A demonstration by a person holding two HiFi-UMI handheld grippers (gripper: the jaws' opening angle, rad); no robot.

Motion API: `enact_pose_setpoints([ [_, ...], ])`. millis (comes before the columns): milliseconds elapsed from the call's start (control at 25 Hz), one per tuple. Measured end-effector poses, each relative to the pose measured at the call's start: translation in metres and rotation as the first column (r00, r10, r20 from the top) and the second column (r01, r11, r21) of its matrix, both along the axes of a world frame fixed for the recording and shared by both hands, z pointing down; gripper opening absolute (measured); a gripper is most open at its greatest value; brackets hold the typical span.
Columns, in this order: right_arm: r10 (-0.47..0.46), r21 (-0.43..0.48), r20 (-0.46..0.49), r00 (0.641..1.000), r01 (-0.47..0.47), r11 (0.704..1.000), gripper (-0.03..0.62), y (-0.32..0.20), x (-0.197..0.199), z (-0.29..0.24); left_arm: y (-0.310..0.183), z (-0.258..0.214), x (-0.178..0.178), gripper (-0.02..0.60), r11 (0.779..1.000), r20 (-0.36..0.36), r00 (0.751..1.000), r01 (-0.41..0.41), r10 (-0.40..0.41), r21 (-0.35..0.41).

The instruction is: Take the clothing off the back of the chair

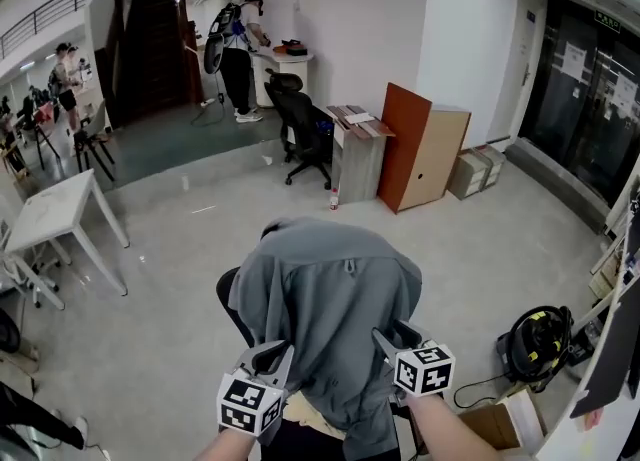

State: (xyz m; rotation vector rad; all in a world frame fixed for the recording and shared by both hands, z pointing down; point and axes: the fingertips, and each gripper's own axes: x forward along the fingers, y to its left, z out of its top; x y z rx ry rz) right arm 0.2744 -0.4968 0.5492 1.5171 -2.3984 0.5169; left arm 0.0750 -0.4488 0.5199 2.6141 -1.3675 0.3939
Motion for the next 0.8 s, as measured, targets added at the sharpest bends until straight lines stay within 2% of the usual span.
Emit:
enact_pose_setpoints([
  [240, 0.005, -0.065, -0.018, 1.000, -0.006, 0.998, 0.250, -0.041, 0.001, 0.019, -0.005, -0.009, -0.019, 0.008, 0.996, -0.020, 0.996, 0.087, -0.087, -0.003],
  [560, 0.034, -0.086, -0.013, 0.999, -0.035, 0.996, 0.244, -0.065, -0.014, 0.028, 0.009, -0.007, -0.046, 0.008, 0.994, -0.019, 0.994, 0.111, -0.111, -0.020],
  [640, 0.035, -0.081, -0.007, 0.999, -0.036, 0.996, 0.182, -0.067, -0.019, 0.027, 0.014, -0.006, -0.051, 0.008, 0.994, -0.013, 0.994, 0.109, -0.110, -0.021],
  [760, 0.014, -0.059, -0.012, 1.000, -0.014, 0.998, 0.036, -0.064, -0.030, 0.024, 0.018, -0.002, -0.057, 0.008, 0.994, -0.011, 0.994, 0.107, -0.107, -0.025],
  [800, 0.001, -0.050, -0.013, 1.000, -0.002, 0.999, 0.025, -0.060, -0.033, 0.022, 0.019, -0.001, -0.057, 0.008, 0.994, -0.011, 0.995, 0.103, -0.103, -0.028],
])
